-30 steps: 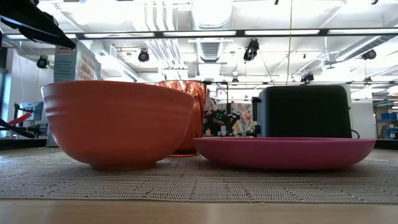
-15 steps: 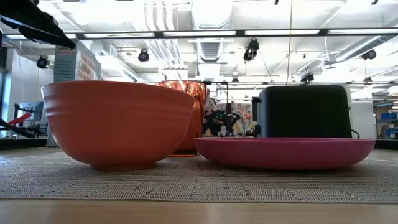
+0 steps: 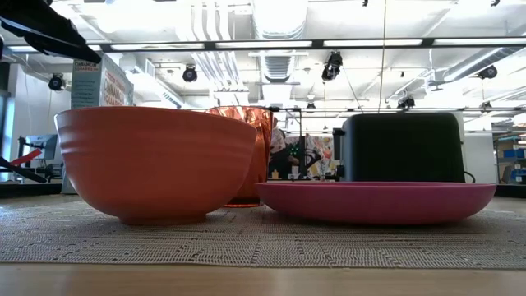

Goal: Arrange a breakfast setting
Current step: Put the red apple to the top of the pink plate on the gray mat

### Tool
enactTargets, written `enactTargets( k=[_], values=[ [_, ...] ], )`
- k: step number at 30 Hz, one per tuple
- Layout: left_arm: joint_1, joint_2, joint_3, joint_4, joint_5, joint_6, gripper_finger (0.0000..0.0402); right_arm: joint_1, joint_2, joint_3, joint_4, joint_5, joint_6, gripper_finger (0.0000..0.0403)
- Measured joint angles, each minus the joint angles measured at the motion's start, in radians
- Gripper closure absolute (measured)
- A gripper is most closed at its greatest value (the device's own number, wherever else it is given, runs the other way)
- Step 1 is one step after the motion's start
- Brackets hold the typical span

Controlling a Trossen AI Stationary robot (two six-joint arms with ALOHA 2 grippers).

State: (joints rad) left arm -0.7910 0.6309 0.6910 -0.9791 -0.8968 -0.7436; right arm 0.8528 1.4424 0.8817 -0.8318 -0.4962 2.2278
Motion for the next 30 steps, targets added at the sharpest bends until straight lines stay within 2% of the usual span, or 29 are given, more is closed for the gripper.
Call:
enactTargets(
  k=[4, 15, 21, 27, 30],
  values=[
    [0.000, 0.026, 0.000, 0.000, 0.017, 0.001, 0.0095, 0.000, 0.000, 0.020, 0.001, 0.040, -0.034, 0.0197],
    [0.000, 0.081, 0.000, 0.061, 0.018, 0.001, 0.0095, 0.000, -0.001, 0.035, -0.005, 0.033, -0.082, 0.0197],
    [0.000, 0.082, 0.000, 0.069, 0.018, 0.001, 0.0095, 0.000, 0.018, 0.033, -0.120, 0.029, -0.148, 0.0197],
    [0.000, 0.085, 0.000, 0.081, 0.018, 0.001, 0.0095, 0.000, 0.036, 0.032, -0.118, 0.121, -0.190, 0.0197],
    [0.000, 0.095, 0.000, 0.082, 0.018, 0.006, 0.0095, 0.000, 0.049, 0.027, -0.125, 0.128, -0.217, 0.0196]
  ],
)
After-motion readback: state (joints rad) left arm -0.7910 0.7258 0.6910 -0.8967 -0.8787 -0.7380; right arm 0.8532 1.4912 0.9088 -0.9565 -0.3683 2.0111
